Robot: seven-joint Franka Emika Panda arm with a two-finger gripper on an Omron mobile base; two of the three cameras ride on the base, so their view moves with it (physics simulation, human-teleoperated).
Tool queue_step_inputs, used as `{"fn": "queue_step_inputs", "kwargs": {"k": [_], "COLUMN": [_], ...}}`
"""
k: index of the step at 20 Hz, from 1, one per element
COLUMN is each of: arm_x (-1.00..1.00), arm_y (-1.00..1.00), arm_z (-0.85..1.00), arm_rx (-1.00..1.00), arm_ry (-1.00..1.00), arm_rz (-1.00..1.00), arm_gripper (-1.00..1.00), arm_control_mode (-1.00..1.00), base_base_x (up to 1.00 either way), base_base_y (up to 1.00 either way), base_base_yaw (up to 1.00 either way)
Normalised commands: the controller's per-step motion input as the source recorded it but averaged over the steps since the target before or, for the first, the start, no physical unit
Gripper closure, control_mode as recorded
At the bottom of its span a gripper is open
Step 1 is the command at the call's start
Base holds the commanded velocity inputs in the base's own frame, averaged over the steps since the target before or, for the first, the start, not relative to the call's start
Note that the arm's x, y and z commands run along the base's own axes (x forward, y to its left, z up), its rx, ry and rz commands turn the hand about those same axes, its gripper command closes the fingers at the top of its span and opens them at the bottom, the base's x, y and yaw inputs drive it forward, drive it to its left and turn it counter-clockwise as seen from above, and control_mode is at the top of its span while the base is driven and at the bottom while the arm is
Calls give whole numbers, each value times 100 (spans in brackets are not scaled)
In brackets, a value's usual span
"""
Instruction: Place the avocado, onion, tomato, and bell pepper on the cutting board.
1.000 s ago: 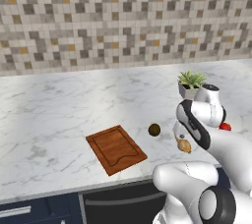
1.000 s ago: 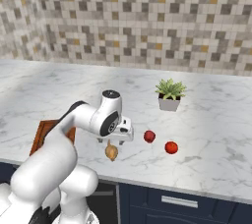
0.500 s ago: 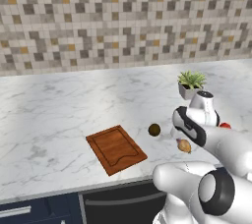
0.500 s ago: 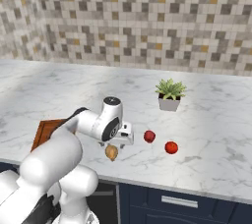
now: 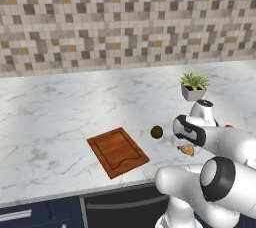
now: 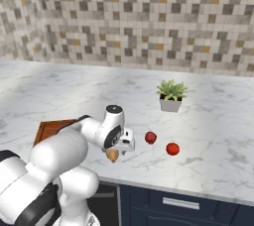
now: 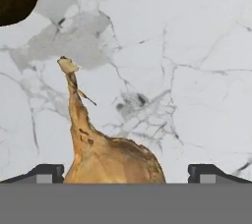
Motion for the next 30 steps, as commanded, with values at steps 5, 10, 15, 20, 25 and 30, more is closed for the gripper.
{"fn": "queue_step_inputs", "kwargs": {"k": [5,10,15,20,25,30], "arm_x": [0,0,0,0,1,5], "arm_y": [2,12,57,95,100,100], "arm_z": [-39,-6,24,41,44,37], "arm_rx": [0,0,0,-1,0,-1], "arm_ry": [3,0,0,0,0,0], "arm_rz": [0,0,0,0,0,0], "arm_gripper": [100,100,100,100,100,100], "arm_control_mode": [-100,-100,-100,-100,-100,-100], "base_base_x": [0,0,0,0,0,0], "base_base_y": [0,0,0,0,0,0], "base_base_yaw": [0,0,0,0,0,0]}}
